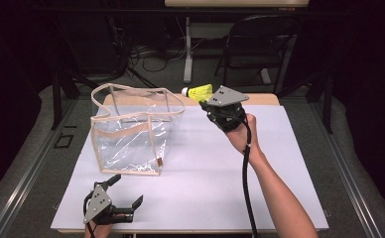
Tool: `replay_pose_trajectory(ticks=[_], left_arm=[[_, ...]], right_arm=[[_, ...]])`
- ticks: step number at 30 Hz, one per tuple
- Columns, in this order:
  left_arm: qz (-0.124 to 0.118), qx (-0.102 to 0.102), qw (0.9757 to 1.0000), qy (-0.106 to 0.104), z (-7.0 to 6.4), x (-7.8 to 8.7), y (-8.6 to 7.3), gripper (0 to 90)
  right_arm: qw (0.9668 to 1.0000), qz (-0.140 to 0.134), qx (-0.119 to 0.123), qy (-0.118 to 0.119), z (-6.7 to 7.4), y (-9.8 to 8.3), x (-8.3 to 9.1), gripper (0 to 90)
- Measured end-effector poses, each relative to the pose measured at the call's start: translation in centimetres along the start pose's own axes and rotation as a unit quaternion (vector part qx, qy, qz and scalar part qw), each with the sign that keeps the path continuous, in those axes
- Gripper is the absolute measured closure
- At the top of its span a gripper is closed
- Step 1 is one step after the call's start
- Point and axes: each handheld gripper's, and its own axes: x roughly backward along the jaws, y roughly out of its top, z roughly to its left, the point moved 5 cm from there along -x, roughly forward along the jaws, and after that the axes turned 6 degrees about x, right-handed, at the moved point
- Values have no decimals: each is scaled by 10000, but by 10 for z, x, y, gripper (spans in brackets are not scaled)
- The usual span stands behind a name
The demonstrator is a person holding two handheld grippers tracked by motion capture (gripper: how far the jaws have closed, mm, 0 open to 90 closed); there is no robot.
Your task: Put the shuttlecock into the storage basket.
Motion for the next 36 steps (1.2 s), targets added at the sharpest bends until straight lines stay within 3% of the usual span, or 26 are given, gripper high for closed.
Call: replay_pose_trajectory(ticks=[36], left_arm=[[5, 5, 10000, 6, 1, 0, 0, 1]], right_arm=[[9996, -2, 210, 174, 5, 29, -20, 900]])
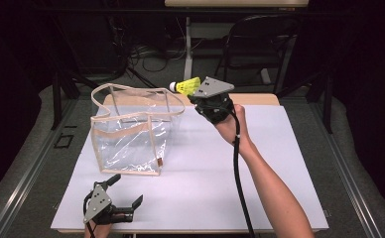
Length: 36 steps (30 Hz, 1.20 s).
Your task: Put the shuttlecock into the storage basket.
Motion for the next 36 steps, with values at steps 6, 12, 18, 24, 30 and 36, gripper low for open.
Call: replay_pose_trajectory(ticks=[6, 12, 18, 24, 30, 36], left_arm=[[0, 1, 10000, 1, -1, 0, 0, 1], [2, 1, 10000, -17, -1, 0, 0, 0], [16, -10, 10000, -21, -1, -1, 0, 0], [9, -5, 10000, -19, 0, -1, 0, 0], [1, -5, 10000, -4, 0, 0, 0, 1], [-2, -12, 10000, -2, 0, 0, 0, 1]], right_arm=[[10000, -9, 47, 51, 3, 5, -4, 900], [9999, 8, 86, 84, 5, 8, -5, 900], [9998, 25, 127, 123, 6, 12, -8, 900], [9998, 40, 146, 154, 7, 16, -11, 900], [9996, 51, 188, 194, 11, 19, -14, 900], [9995, 70, 194, 239, 13, 21, -19, 900]])
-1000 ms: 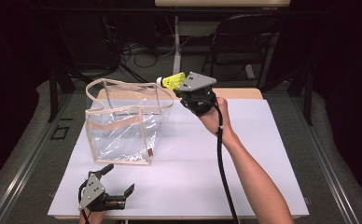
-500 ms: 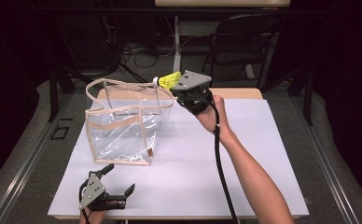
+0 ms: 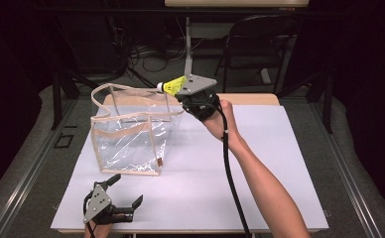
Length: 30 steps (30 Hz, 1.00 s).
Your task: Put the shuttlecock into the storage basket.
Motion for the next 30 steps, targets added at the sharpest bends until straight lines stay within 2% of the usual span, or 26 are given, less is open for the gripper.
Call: replay_pose_trajectory(ticks=[30], left_arm=[[-20, 12, 10000, -11, 0, 1, 0, 1]], right_arm=[[9999, 14, 6, 136, 7, 12, -16, 900]])
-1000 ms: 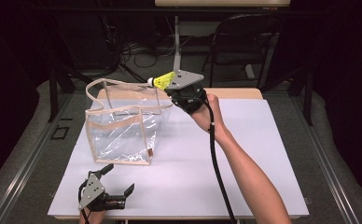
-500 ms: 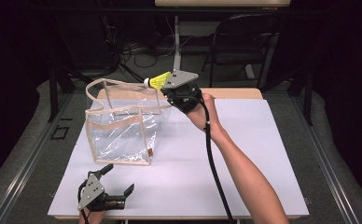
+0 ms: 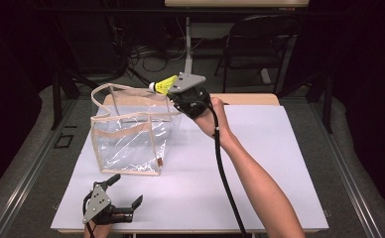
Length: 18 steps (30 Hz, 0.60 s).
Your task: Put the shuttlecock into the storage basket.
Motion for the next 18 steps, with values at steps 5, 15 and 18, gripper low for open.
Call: replay_pose_trajectory(ticks=[5, 15, 18], left_arm=[[-5, 11, 10000, 3, 0, 0, 0, 1], [-18, -7, 10000, -2, 0, 0, 0, 1], [-30, -1, 10000, -14, 0, 0, 0, 1]], right_arm=[[10000, 18, 15, 11, 0, 1, -2, 900], [10000, 33, 9, 59, 2, 6, -9, 900], [10000, 46, 23, 74, 2, 6, -11, 900]])
